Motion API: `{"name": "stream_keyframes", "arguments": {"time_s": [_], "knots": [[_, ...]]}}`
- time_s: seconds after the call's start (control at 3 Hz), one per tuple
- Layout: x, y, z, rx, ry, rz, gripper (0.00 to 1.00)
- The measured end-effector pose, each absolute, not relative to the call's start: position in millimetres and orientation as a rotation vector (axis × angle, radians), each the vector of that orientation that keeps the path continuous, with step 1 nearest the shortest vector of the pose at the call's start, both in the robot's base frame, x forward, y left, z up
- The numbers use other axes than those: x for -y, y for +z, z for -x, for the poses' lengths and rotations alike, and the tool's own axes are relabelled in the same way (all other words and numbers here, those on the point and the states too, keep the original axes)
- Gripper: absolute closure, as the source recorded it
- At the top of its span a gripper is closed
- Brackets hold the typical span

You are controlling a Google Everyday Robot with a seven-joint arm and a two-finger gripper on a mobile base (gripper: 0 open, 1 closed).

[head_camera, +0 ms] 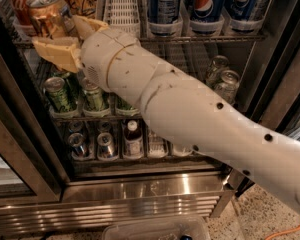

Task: Pick orange can from top shelf of fridge

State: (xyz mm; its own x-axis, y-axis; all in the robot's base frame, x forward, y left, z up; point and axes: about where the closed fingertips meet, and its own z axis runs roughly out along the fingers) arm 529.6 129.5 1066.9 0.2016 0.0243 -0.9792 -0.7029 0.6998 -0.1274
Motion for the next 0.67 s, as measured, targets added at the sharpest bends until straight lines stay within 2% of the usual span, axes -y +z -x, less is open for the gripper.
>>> {"name": "stream_keyframes", "arguments": {"time_s": [0.67], "knots": [[-141.2, 1041.0, -505.7, -1.341, 0.644, 0.64, 1.0]]}}
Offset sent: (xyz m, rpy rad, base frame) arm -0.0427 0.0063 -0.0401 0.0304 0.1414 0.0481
